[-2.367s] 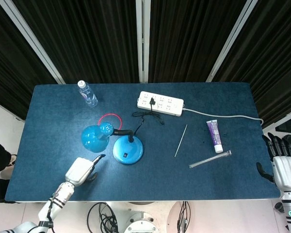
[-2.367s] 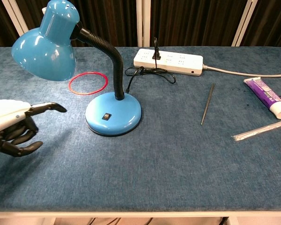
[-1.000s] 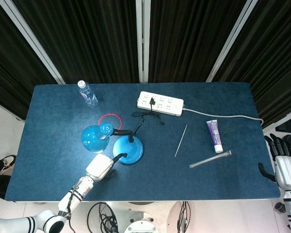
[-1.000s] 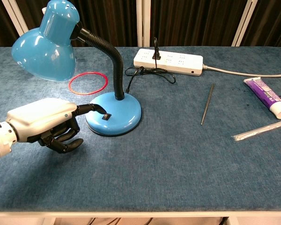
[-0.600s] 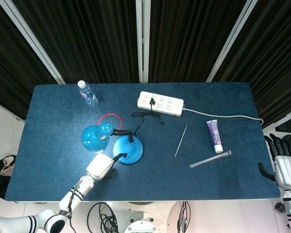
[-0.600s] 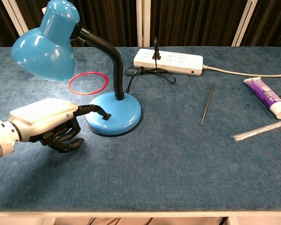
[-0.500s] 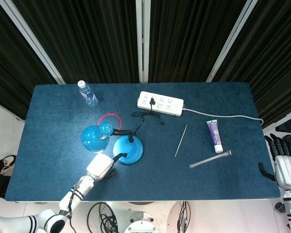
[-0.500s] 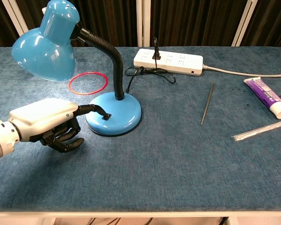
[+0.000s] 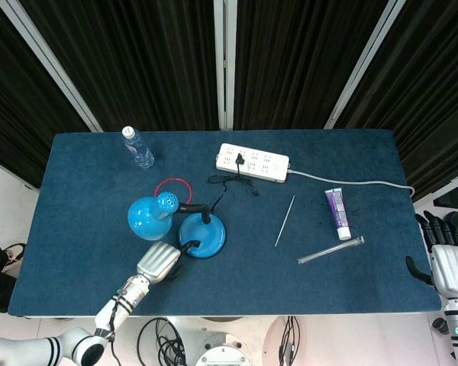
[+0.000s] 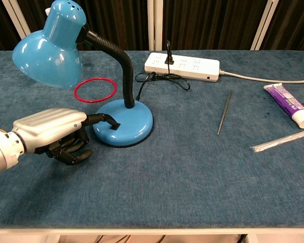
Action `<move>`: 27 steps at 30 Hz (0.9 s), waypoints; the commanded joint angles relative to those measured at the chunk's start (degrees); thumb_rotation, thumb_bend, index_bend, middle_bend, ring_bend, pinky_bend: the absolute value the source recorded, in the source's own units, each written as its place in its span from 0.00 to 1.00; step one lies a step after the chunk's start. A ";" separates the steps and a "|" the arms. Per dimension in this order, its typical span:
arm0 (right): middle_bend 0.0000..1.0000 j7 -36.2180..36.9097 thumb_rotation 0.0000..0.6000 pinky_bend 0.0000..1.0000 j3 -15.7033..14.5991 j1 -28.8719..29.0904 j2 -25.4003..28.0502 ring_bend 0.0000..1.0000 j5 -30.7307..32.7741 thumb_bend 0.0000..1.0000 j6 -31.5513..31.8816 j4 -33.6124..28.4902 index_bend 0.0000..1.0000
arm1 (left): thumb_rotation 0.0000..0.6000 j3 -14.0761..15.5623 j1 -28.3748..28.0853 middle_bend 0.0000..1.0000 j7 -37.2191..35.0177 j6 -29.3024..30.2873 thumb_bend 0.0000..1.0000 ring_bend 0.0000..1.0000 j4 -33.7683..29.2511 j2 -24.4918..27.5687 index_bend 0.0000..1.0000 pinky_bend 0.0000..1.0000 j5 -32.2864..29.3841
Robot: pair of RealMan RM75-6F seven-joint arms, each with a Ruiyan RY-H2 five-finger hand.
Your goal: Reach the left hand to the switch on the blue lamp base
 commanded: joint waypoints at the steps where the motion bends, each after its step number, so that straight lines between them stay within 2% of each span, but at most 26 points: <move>1: 0.00 0.12 1.00 0.00 0.02 0.00 -0.04 0.00 0.09 0.31 -0.05 0.14 0.00 | 1.00 -0.09 -0.08 0.85 0.07 0.04 0.46 0.81 0.16 -0.10 0.16 0.78 -0.25; 10: 0.00 0.44 1.00 0.00 0.33 0.06 0.26 0.00 0.09 0.31 0.20 0.05 0.00 | 1.00 0.34 0.61 0.85 0.90 1.68 0.46 0.81 -2.25 1.92 0.16 0.78 -0.40; 14: 0.00 0.54 1.00 0.00 0.48 -0.04 0.66 0.00 -0.03 0.31 0.62 -0.49 0.00 | 1.00 1.19 2.46 0.85 1.45 4.34 0.46 0.81 -4.94 5.22 0.16 0.78 -0.44; 19: 0.00 0.60 1.00 0.00 0.71 -0.11 1.36 0.00 -0.59 0.29 1.38 -1.48 0.00 | 1.00 2.42 6.02 0.85 2.31 8.78 0.46 0.81 -7.46 11.81 0.17 0.78 -1.45; 25: 0.00 0.65 1.00 0.00 0.51 -0.30 1.55 0.00 -1.30 0.28 1.97 -2.44 0.00 | 1.00 1.18 10.82 0.85 1.21 14.86 0.45 0.81 -6.08 18.78 0.17 0.77 -5.58; 27: 0.00 0.63 1.00 0.00 0.62 -0.38 1.63 0.00 -1.17 0.26 2.17 -2.58 0.00 | 1.00 0.60 12.61 0.80 0.08 17.71 0.41 0.77 -5.44 20.13 0.16 0.73 -6.01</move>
